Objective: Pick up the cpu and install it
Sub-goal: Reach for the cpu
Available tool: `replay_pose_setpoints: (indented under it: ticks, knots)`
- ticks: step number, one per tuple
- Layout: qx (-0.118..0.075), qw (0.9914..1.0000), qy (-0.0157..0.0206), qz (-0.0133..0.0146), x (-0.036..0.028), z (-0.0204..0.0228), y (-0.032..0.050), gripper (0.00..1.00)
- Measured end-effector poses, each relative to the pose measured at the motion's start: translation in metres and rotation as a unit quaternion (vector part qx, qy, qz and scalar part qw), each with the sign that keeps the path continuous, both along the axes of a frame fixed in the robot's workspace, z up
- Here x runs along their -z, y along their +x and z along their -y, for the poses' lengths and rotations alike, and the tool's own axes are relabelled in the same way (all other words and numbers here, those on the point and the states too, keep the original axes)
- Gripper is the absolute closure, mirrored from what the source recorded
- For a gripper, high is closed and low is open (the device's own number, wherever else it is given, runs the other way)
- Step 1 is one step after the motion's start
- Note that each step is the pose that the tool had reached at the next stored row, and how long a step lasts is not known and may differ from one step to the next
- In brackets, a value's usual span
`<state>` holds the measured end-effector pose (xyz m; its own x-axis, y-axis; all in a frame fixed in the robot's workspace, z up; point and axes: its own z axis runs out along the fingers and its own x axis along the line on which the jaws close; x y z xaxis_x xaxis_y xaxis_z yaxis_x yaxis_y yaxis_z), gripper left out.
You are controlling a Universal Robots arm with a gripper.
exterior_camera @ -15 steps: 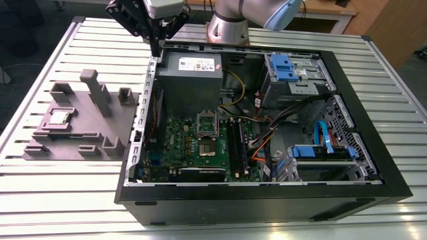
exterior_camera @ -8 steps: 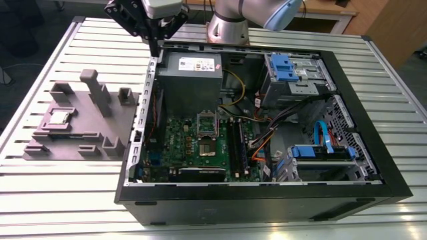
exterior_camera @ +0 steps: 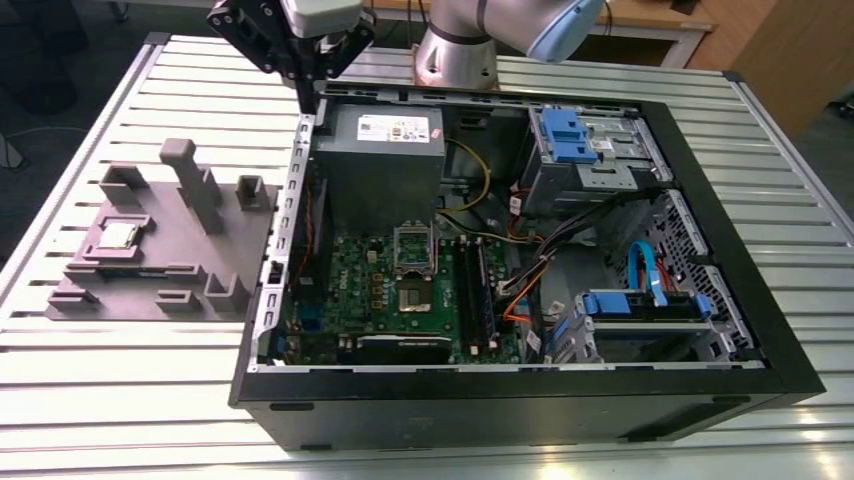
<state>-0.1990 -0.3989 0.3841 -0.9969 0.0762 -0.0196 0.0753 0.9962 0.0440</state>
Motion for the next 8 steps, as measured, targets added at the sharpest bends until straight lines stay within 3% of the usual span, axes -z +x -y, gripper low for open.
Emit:
replay_pose_setpoints:
  ticks: [8]
  knots:
    - [0.0,1.0,0.0,-0.0002,0.0002,0.0,-0.0016,0.89]
